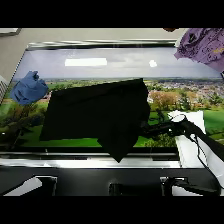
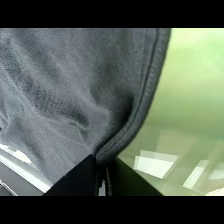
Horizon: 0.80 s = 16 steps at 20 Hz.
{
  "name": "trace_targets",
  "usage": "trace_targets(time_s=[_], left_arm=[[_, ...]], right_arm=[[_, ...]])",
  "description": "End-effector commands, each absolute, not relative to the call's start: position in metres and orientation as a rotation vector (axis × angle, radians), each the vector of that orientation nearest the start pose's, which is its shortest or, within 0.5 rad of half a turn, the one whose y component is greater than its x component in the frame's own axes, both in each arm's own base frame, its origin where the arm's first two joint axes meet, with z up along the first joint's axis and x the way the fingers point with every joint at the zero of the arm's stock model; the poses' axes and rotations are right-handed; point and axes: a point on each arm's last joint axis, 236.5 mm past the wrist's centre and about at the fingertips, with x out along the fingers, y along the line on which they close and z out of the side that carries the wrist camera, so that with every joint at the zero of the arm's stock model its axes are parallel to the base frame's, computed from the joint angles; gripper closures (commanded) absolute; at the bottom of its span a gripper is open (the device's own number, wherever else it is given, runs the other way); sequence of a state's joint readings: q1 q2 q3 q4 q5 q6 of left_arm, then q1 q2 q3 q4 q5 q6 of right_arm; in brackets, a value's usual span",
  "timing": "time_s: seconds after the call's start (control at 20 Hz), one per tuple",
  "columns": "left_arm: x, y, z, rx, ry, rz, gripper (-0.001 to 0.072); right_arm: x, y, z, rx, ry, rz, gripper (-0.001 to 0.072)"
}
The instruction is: Fold the clothes and pants, and hang the long-sleeved shirts on hangers.
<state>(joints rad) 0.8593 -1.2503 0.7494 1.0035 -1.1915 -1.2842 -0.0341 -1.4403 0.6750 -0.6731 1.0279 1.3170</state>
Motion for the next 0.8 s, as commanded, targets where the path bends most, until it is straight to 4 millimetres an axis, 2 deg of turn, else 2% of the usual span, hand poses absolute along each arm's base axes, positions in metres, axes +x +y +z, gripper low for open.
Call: trace_targets(time_s=[0.0,0.2,0.45,0.75], left_arm=[[0.266,0.102,-0.091,-1.082,1.254,0.088,0.0132],[0.268,0.093,-0.103,-1.104,1.285,0.048,0.0132],[0.27,0.083,-0.108,-1.085,1.315,0.016,0.0132],[0.25,0.072,-0.109,-1.062,1.408,-0.029,0.0133]], right_arm=[[0.281,0.152,-0.112,0.852,1.588,0.327,0.0686],[0.281,0.151,-0.112,0.842,1.584,0.336,0.0686],[0.281,0.152,-0.112,0.842,1.585,0.336,0.0686],[0.281,0.152,-0.112,0.843,1.586,0.336,0.0686]])
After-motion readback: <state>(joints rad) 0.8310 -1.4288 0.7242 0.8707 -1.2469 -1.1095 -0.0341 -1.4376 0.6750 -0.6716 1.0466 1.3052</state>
